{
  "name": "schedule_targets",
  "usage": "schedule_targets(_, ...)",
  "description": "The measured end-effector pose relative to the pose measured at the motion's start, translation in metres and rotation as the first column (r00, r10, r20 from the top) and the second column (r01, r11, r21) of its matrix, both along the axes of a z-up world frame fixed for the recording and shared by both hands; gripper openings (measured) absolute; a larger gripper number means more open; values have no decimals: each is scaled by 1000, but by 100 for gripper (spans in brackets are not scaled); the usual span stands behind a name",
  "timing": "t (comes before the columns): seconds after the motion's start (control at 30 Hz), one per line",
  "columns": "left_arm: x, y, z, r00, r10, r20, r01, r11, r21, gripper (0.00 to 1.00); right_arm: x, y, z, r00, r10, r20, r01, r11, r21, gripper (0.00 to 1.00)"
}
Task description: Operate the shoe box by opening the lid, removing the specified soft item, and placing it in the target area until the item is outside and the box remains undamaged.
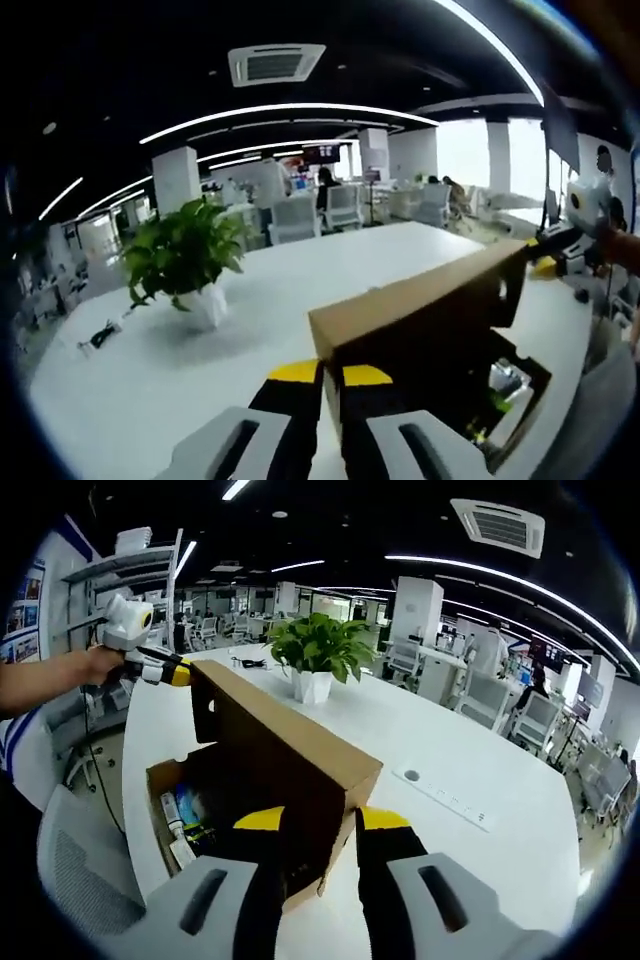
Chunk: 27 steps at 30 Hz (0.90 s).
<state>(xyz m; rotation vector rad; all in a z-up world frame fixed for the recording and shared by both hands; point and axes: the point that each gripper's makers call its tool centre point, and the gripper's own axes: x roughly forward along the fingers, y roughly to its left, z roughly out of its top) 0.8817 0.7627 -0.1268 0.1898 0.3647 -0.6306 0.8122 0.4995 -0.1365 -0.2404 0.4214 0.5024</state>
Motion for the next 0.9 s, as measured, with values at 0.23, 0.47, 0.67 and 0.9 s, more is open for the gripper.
schedule_targets(0.23,12,-2,0,1000,13,5,-13,1000,-18,4,13,-9,-2,999,-40,11,40,999,4,16)
schedule_targets(0.47,18,0,0,1000,18,-7,-18,998,-53,4,8,-26,-19,996,-89,-19,89,996,15,17)
schedule_targets(0.67,25,-1,-1,1000,16,-11,-17,998,-58,4,0,-33,-38,993,-101,-52,102,995,9,16)
schedule_targets(0.9,28,-3,-3,1000,14,-11,-15,999,-43,4,-5,-34,-65,990,-111,-85,110,994,-13,14)
